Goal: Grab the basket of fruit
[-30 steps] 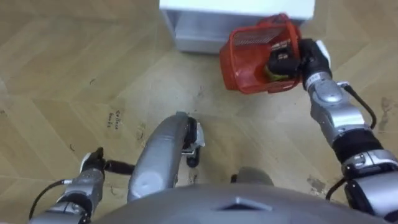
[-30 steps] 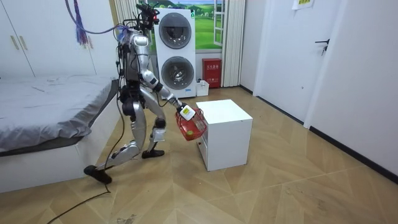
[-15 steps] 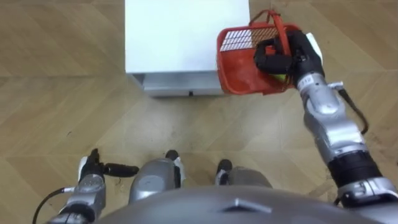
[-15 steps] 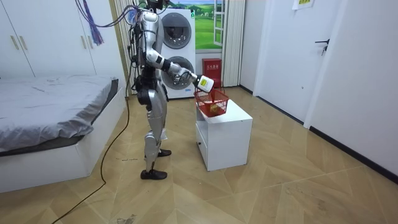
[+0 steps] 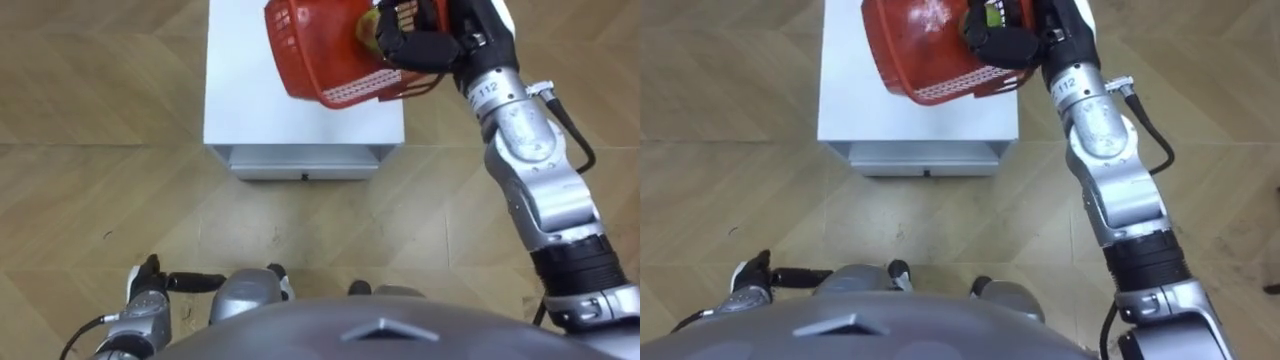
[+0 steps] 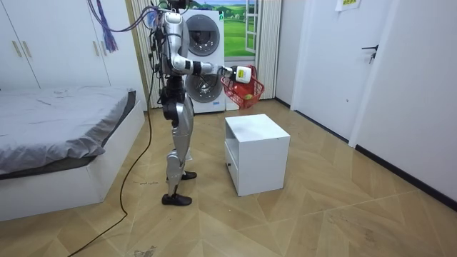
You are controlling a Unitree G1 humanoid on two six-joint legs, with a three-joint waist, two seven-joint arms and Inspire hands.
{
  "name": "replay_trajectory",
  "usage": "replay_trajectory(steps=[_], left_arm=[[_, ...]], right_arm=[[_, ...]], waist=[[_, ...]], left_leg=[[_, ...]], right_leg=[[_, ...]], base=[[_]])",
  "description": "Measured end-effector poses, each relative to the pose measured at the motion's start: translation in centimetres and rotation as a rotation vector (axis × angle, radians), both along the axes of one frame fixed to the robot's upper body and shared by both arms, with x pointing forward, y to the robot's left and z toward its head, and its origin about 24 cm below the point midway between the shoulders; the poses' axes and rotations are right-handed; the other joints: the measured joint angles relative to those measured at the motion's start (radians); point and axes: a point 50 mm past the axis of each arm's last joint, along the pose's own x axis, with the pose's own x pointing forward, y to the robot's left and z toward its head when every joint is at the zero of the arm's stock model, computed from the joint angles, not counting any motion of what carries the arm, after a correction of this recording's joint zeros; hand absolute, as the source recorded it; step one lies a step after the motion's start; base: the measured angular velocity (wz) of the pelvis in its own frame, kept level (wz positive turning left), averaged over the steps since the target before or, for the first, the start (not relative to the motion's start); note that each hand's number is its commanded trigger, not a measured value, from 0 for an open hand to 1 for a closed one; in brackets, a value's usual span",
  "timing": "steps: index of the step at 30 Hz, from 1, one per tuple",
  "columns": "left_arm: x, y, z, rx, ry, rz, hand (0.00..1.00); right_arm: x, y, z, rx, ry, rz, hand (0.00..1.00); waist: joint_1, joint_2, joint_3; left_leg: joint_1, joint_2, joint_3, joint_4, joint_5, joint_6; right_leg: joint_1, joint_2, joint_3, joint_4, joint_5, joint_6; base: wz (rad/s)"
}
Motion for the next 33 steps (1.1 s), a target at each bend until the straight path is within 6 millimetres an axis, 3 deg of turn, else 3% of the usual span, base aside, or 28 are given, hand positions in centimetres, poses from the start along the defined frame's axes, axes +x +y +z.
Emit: replay_trajectory(steps=[6,11,16,18,26,28,33], left_arm=[[-0.8,0.0,-0.2,-0.001,0.028,0.006,0.0],[-2.3,0.1,-0.3,0.008,0.082,-0.011,0.0],[-3.2,0.2,-0.4,0.043,0.153,-0.107,0.0],[-3.4,0.2,-0.4,0.054,0.17,-0.133,0.0],[-5.5,0.0,-0.6,0.008,0.245,-0.133,0.0],[-5.6,-0.1,-0.7,-0.001,0.249,-0.137,0.0],[-5.6,-0.1,-0.7,-0.013,0.25,-0.133,0.0]], right_arm=[[0.0,0.2,-0.1,0.005,0.013,0.013,1.0],[0.0,0.6,-0.4,0.016,0.027,0.038,1.0],[0.3,0.4,-2.5,0.021,0.116,-0.004,1.0],[0.5,0.2,-3.1,0.016,0.141,-0.026,1.0],[1.9,-0.1,-3.3,0.027,0.154,-0.089,1.0],[2.2,-0.2,-3.9,0.028,0.18,-0.105,1.0],[2.0,-1.2,-6.2,-0.004,0.277,-0.164,1.0]], waist=[[0.011,-0.001,-0.0005],[0.042,-0.006,0.0012],[0.044,-0.011,0.0012],[0.057,-0.01,0.0016],[0.072,0.009,0.0093],[0.084,0.019,0.0143],[0.1,0.041,0.0082]], left_leg=[[0.0,-0.001,-0.016,0.001,0.002,-0.003],[-0.005,-0.001,-0.026,0.012,0.003,-0.005],[-0.062,-0.002,-0.073,0.051,0.004,-0.009],[-0.086,-0.002,-0.078,0.058,0.005,-0.01],[-0.136,-0.007,-0.1,0.088,0.005,-0.009],[-0.143,-0.009,-0.103,0.088,0.005,-0.009],[-0.16,-0.013,-0.102,0.089,0.004,-0.005]], right_leg=[[0.012,-0.001,-0.031,0.002,0.0,0.0],[0.018,-0.003,-0.061,0.003,0.0,0.0],[0.003,-0.003,-0.125,0.007,0.001,-0.002],[-0.013,-0.003,-0.129,0.01,0.002,-0.003],[-0.05,-0.008,-0.16,0.021,0.003,-0.004],[-0.052,-0.01,-0.166,0.021,0.003,-0.004],[-0.071,-0.016,-0.167,0.025,0.003,-0.004]], base=[[0.1],[0.07],[0.28],[0.13],[0.08],[0.06],[0.0]])
